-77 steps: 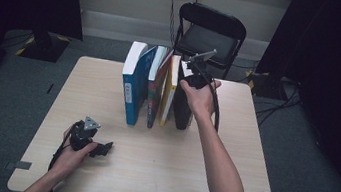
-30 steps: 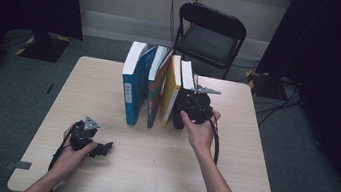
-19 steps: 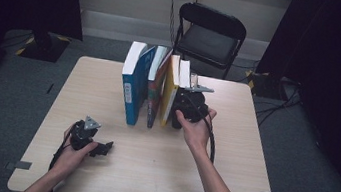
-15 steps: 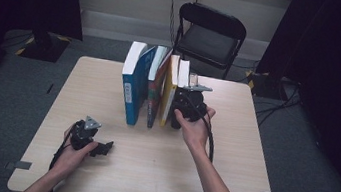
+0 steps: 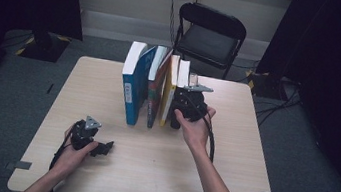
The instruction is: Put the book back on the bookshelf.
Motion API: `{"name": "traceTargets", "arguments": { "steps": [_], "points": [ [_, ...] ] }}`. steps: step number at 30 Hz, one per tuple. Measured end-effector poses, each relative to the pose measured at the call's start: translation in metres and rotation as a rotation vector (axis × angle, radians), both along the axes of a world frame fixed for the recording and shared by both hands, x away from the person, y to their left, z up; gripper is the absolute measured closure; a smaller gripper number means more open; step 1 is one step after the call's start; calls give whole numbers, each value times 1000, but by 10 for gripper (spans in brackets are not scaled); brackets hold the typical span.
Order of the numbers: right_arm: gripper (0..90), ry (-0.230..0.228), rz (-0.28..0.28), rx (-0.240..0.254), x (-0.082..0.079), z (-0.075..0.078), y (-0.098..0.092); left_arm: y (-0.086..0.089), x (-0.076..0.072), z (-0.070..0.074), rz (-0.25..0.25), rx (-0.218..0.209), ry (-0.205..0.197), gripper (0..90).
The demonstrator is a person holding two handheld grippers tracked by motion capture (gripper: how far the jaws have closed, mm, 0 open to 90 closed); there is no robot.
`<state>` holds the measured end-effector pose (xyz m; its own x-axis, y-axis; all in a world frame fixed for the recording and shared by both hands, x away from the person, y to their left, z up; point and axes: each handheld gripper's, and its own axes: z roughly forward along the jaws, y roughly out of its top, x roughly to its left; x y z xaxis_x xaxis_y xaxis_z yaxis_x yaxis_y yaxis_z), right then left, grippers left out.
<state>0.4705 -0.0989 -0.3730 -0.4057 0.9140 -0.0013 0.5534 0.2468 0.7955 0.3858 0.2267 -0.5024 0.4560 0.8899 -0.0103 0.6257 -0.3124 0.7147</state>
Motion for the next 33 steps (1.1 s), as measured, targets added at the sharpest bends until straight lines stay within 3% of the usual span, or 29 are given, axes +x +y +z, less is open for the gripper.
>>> {"name": "traceTargets", "arguments": {
  "steps": [5, 13, 22, 33],
  "points": [
    [421, 12, 22, 47, 0, -3, -6, 0, 0, 0, 0, 0, 0, 0],
    [340, 15, 30, 41, -2, -3, -11, 0, 0, 0, 0, 0, 0, 0],
    [257, 16, 45, 70, -8, -3, -26, 0, 0, 0, 0, 1, 0, 0],
    [268, -1, 52, 99, -20, -4, -42, 0, 0, 0, 0, 0, 0, 0]
  ]
}}
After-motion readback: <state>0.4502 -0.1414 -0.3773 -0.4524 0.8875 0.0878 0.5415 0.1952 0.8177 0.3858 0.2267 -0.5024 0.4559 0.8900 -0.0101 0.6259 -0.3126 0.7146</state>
